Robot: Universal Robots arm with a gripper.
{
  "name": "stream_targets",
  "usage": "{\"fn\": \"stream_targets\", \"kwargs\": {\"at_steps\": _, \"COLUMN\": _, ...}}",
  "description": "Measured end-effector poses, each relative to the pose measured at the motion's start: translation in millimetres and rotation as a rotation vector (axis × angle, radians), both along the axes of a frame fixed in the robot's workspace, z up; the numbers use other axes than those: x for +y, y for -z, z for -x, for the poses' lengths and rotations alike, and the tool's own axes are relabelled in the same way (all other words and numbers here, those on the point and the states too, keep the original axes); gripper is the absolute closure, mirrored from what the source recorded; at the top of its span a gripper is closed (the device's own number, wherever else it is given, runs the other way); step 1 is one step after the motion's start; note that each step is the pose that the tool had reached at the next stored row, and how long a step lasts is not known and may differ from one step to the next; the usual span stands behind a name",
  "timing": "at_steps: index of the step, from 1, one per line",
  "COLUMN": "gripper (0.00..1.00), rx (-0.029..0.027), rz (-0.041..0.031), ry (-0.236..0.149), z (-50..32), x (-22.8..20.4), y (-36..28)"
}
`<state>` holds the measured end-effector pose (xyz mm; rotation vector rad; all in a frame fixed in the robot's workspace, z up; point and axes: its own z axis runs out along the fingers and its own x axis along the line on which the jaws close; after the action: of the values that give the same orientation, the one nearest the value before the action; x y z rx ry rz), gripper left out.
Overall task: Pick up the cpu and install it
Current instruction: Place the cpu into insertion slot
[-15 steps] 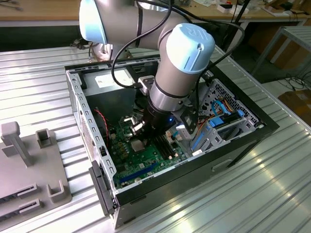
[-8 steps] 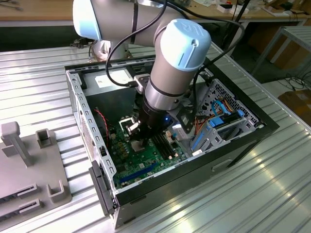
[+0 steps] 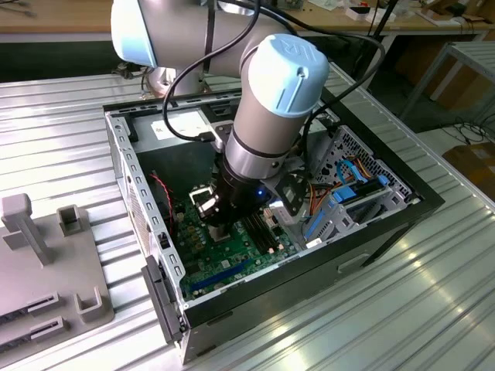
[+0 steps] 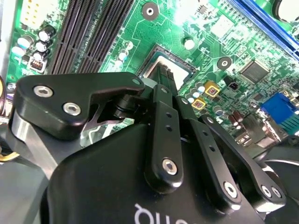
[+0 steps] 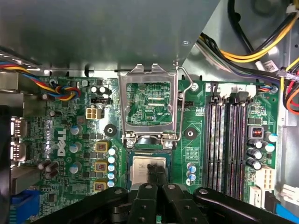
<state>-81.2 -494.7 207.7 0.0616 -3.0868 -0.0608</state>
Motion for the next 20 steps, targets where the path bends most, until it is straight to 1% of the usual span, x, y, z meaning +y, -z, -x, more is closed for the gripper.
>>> {"fn": "stream_targets", "kwargs": {"at_steps": 3, "gripper": 0.89, "rx": 0.0003, "rz": 0.0008, "ry": 0.000, "z": 0.2, "x": -0.1, "y": 5.5}}
{"fn": "stream_targets", "kwargs": {"at_steps": 6, "gripper": 0.89, "rx": 0.0002, "rz": 0.0002, "ry": 0.000, "z": 0.0, "x": 0.0, "y": 6.8}}
{"fn": "stream_targets", "kwargs": {"at_steps": 7, "gripper": 0.89, "rx": -0.0001, "rz": 0.0000, "ry": 0.000, "z": -0.1, "x": 0.0, "y": 6.1}}
{"fn": "stream_targets", "kwargs": {"at_steps": 9, "gripper": 0.89, "rx": -0.0012, "rz": -0.0020, "ry": 0.000, "z": -0.4, "x": 0.4, "y": 2.9}}
{"fn": "stream_targets", "kwargs": {"at_steps": 11, "gripper": 0.89, "rx": 0.0019, "rz": 0.0020, "ry": 0.000, "z": -0.3, "x": 0.2, "y": -3.9}}
{"fn": "stream_targets", "kwargs": {"at_steps": 16, "gripper": 0.89, "rx": 0.0065, "rz": 0.0049, "ry": 0.000, "z": -0.2, "x": 0.4, "y": -20.4}}
{"fn": "stream_targets", "kwargs": {"at_steps": 17, "gripper": 0.89, "rx": 0.0072, "rz": 0.0054, "ry": 0.000, "z": -0.3, "x": 0.5, "y": -22.6}}
{"fn": "stream_targets", "kwargs": {"at_steps": 18, "gripper": 0.89, "rx": 0.0075, "rz": 0.0054, "ry": 0.000, "z": -0.3, "x": 0.5, "y": -23.5}}
{"fn": "stream_targets", "kwargs": {"at_steps": 20, "gripper": 0.89, "rx": 0.0077, "rz": 0.0055, "ry": 0.000, "z": -0.3, "x": 0.5, "y": -23.5}}
